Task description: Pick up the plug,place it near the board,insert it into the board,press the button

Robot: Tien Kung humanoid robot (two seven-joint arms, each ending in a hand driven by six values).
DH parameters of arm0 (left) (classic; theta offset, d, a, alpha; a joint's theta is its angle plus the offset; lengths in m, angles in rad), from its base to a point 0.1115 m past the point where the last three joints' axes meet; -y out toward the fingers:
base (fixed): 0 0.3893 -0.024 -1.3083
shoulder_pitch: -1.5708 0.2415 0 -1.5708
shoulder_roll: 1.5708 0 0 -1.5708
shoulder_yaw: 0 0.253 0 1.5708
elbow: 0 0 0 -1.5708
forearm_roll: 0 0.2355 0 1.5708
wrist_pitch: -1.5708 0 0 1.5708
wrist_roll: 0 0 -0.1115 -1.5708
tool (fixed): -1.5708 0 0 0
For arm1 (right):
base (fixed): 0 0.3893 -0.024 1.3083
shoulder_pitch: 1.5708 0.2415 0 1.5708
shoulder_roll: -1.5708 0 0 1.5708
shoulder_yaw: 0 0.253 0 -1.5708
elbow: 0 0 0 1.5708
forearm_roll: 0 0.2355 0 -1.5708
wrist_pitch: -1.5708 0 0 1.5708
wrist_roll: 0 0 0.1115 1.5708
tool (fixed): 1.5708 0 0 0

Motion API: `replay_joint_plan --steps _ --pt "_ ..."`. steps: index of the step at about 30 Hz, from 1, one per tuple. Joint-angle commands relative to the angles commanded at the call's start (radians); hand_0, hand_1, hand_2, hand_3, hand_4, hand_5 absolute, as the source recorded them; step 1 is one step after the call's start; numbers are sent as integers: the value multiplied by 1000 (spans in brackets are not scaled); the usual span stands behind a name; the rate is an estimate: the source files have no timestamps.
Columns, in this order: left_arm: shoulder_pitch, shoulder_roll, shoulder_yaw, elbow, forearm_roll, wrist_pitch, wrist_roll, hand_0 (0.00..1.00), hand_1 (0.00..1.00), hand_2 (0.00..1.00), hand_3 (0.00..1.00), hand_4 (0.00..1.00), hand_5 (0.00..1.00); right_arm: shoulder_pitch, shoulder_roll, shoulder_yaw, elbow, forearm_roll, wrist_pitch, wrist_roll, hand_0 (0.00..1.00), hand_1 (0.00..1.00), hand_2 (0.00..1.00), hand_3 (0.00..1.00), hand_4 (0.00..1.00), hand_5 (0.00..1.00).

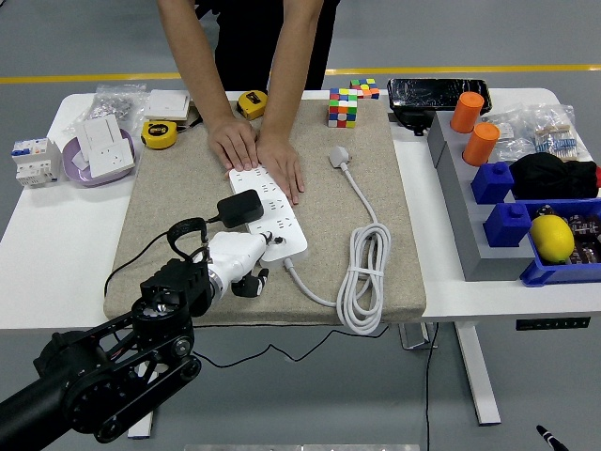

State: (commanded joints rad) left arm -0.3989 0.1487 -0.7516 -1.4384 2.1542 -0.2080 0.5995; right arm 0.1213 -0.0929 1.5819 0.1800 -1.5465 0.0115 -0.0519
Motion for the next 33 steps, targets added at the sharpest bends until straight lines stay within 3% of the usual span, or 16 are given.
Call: replay_joint_plan --steps 4,5,9,10,11,16,17,20,22,23,26,28,29,33 --pt "9 7 -49 -70 7 -14 -3 152 44 154 804 433 86 -1 0 -1 0 0 0 0 819 738 736 768 998 938" --pt "12 9 -61 -88 5 -17 -5 154 44 154 718 427 80 -1 0 -2 0 0 0 0 819 738 736 768 998 938" --pt "34 11 -126 -158 -41 -15 -40 154 44 154 718 427 80 -2 1 -3 0 0 0 0 819 738 736 768 998 938" --pt "42 9 -144 -171 -67 1 -64 154 44 154 718 427 80 -3 1 -3 0 0 0 0 819 738 736 768 998 938" --pt "51 6 -161 -180 -95 25 -92 235 134 243 665 539 93 -3 1 -3 0 -1 0 0 820 738 737 768 998 939" --pt "91 -11 -214 -180 -285 199 -287 235 134 243 665 539 93 -3 3 -4 0 0 1 -1 820 738 737 768 998 939" --pt "97 -13 -212 -178 -324 232 -323 767 800 781 862 884 272 -3 3 -4 0 0 1 -1 819 738 737 767 998 939" --pt "111 -17 -205 -172 -447 326 -438 767 800 781 862 884 272 -4 3 -5 0 -1 1 -1 819 738 737 767 998 939" --pt "114 -17 -201 -165 -538 344 -490 767 800 781 862 884 272 -4 3 -4 0 -2 1 -1 819 738 737 767 998 939" --pt "114 -16 -200 -163 -563 346 -493 956 998 974 975 948 328 -4 3 -4 0 -2 1 -1 819 738 737 768 998 939" --pt "109 -7 -186 -145 -687 341 -489 956 998 974 975 948 328 -4 2 -5 0 0 1 -1 819 738 737 768 998 939" --pt "100 0 -174 -132 -707 330 -474 956 998 974 975 948 328 -3 2 -5 0 1 0 -1 819 738 737 768 998 939" --pt "96 3 -169 -125 -702 324 -466 829 869 766 998 953 337 -3 2 -5 0 2 0 -1 819 738 736 768 998 940" --pt "63 15 -141 -76 -599 246 -382 829 869 766 998 953 337 -2 2 -6 0 4 0 -1 819 738 736 768 998 940"
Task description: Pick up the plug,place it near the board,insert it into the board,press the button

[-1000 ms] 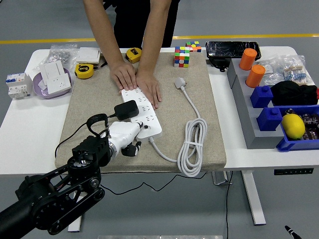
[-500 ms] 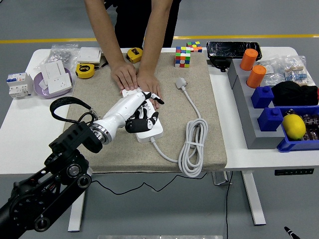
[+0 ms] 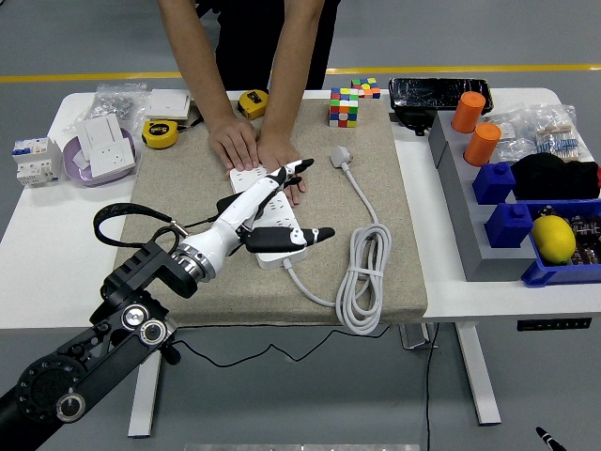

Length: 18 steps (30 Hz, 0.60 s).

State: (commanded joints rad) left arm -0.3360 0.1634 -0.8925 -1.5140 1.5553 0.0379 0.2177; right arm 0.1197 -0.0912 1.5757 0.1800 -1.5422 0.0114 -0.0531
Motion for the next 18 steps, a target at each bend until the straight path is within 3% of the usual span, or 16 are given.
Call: replay_joint_plan --steps 1,2,7,8,9,18 --pt "-11 0 7 13 46 -19 28 829 869 766 998 953 337 1 0 0 0 0 0 0 819 738 736 768 998 940" --pt "-19 0 14 21 78 -30 47 270 230 296 955 693 95 1 0 1 0 0 0 -1 820 737 737 768 998 942" --pt "-53 4 69 55 290 -61 118 270 230 296 955 693 95 2 1 1 0 1 0 0 820 737 737 768 998 942" --pt "-58 3 80 61 335 -65 125 192 60 151 883 571 8 2 1 1 0 1 0 0 820 738 737 768 998 941" --pt "-61 2 86 65 364 -67 132 192 60 151 883 571 8 2 0 2 0 1 0 0 820 738 737 768 998 941" --pt "-80 -4 123 109 495 -118 190 167 33 143 868 559 2 2 1 2 0 1 0 1 820 738 737 768 998 942"
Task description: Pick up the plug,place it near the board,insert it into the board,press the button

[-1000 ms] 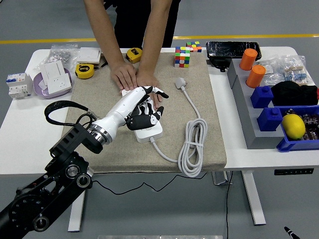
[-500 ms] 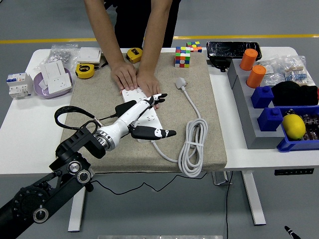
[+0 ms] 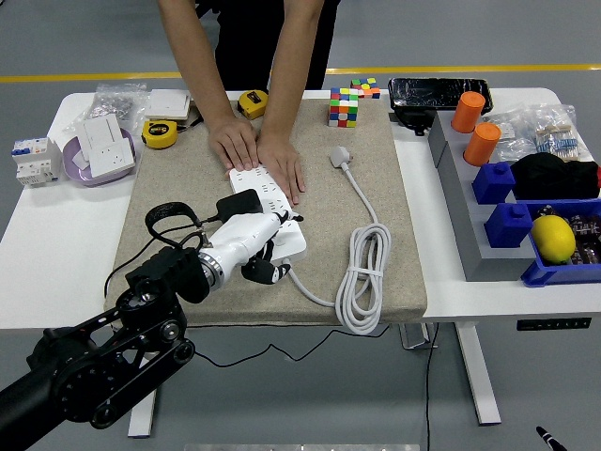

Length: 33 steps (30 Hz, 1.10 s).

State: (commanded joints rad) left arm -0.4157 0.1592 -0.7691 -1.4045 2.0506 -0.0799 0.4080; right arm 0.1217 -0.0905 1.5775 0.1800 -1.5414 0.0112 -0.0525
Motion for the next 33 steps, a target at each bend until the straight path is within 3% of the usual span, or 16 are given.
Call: replay_joint_plan --steps 9,20,21,23,33 --pt "-5 2 13 25 31 -43 29 153 26 142 838 597 2 1 -1 2 0 -1 0 0 819 738 737 768 998 941" --pt "6 16 -8 1 48 -74 56 149 26 143 820 600 2 -3 -1 1 0 -5 1 1 820 737 737 768 998 942" --pt "8 18 -8 0 45 -78 59 149 26 142 768 606 2 -3 -1 1 0 -4 1 1 819 738 737 767 998 941" --pt "14 24 -7 -4 42 -86 66 149 26 142 768 606 2 -3 -1 0 0 -3 1 1 819 738 737 767 998 941" --pt "22 13 -2 31 42 -79 54 149 25 142 786 618 2 -1 -3 -3 0 -2 1 1 819 737 736 767 998 942"
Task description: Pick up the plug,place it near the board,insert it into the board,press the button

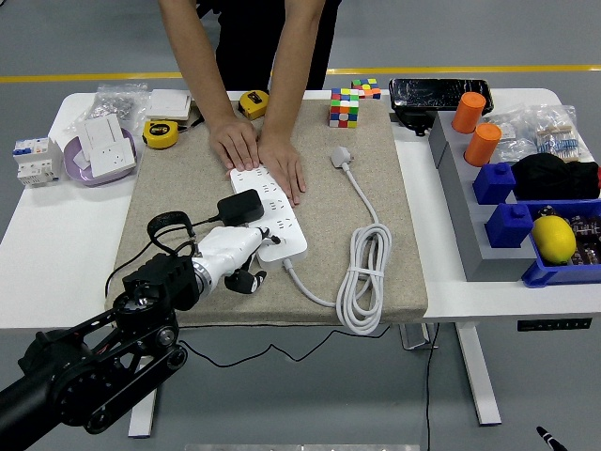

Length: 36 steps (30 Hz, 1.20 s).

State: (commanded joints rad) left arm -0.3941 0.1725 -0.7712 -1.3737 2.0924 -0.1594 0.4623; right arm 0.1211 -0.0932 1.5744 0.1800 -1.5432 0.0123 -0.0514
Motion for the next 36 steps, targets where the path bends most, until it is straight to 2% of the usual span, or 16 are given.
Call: replay_joint_plan --steps 6,10,14,17,18,21,23,24,28,29,30,33,35,36 --pt "8 -1 -2 0 2 2 -2 150 26 141 774 617 2 -2 -1 0 0 -3 0 -2 820 738 736 768 998 944" --pt "28 -5 -52 -56 26 0 -2 150 26 141 774 617 2 -4 -1 1 0 -7 1 -3 820 738 736 768 998 944" --pt "70 -3 -117 -146 36 -21 2 154 27 143 736 595 2 -1 -2 -2 0 -6 1 -1 820 738 737 768 998 941" --pt "114 -11 -186 -226 -13 -14 -27 154 27 143 736 595 2 1 -2 0 0 -10 1 -2 820 738 737 768 998 941" --pt "124 -14 -203 -240 -30 -3 -42 192 59 178 658 607 2 0 -2 0 0 -10 1 -2 819 738 737 768 998 942" --pt "144 -25 -260 -254 -132 59 -122 192 59 178 658 607 2 -1 -3 1 0 -12 2 -3 819 738 737 768 998 942" --pt "150 -33 -299 -243 -210 113 -186 192 59 178 658 607 2 -2 -3 -2 0 -10 2 -2 819 738 737 768 998 942" --pt "151 -38 -315 -232 -252 143 -222 279 248 298 591 572 2 -1 -4 -2 0 -9 1 -2 819 738 737 768 998 942" --pt "140 -56 -355 -166 -419 238 -354 279 248 298 591 572 2 -1 -4 -3 0 -6 1 -2 819 738 737 768 998 942" --pt "136 -59 -358 -150 -458 250 -380 279 248 298 591 572 2 -1 -4 -2 0 -7 1 -3 819 738 737 768 998 942" --pt "122 -65 -361 -114 -503 268 -422 573 640 578 602 825 24 -2 -3 -2 0 -7 1 -3 820 738 736 768 998 942" --pt "80 -77 -356 -27 -627 284 -499 573 640 578 602 825 24 -3 -2 -2 0 -6 1 -5 820 738 736 768 998 942" --pt "52 -83 -350 32 -711 282 -523 573 640 578 602 825 24 -2 -1 -4 0 -3 1 -4 820 738 736 768 998 942" --pt "37 -87 -347 62 -750 282 -529 817 852 790 726 962 133 -1 -1 -5 0 -2 1 -4 819 738 737 768 998 941"
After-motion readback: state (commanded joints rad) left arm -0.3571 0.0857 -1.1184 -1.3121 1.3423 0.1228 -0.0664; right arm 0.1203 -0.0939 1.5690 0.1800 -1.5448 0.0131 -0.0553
